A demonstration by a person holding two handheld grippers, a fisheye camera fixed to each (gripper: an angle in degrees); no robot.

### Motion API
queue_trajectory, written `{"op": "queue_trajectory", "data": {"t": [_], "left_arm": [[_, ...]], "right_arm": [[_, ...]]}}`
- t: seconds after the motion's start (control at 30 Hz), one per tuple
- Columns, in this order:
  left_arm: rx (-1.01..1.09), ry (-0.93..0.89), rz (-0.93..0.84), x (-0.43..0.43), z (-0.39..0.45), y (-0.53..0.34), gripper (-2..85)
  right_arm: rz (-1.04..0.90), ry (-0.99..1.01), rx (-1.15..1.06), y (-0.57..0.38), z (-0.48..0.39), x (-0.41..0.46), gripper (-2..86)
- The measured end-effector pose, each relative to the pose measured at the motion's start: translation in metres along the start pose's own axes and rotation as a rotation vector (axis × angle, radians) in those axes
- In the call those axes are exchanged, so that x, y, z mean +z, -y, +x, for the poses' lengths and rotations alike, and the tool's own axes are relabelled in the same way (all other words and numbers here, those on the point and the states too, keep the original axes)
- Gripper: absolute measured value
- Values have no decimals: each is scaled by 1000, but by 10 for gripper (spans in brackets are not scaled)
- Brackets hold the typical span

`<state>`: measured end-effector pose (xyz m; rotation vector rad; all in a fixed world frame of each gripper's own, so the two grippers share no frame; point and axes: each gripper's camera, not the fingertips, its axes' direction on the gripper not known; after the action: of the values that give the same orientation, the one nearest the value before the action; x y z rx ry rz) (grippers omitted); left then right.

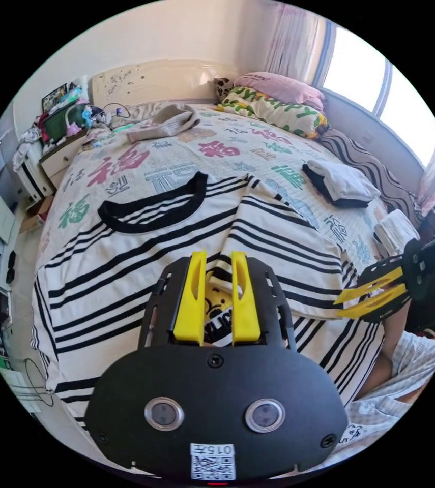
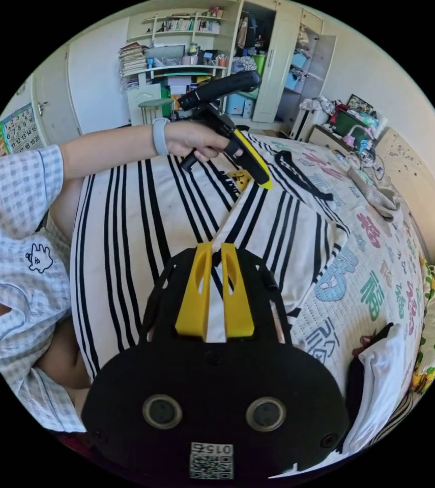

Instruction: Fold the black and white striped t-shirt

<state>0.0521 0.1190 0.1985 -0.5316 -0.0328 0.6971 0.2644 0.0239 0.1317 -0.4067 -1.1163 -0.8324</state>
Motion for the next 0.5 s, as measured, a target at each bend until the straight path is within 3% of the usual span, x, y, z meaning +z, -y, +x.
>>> {"op": "queue_trajectory", "data": {"t": [0.03,0.17,0.3,0.37,0.5], "left_arm": [[-7,-46,-35,5,-3,2,63],[-11,-79,-1,-7,-8,11,12],[19,-23,34,-26,-8,16,9],[32,16,-32,-19,-13,21,15],[-10,-40,12,-54,-32,16,31]], "right_arm": [[-65,18,-22,-1,-1,15,2],[-32,41,-70,-7,-6,24,-9],[-89,74,-70,-7,-4,50,-9],[-93,91,-56,-5,-2,63,-7],[-60,75,-23,-2,1,65,15]]}}
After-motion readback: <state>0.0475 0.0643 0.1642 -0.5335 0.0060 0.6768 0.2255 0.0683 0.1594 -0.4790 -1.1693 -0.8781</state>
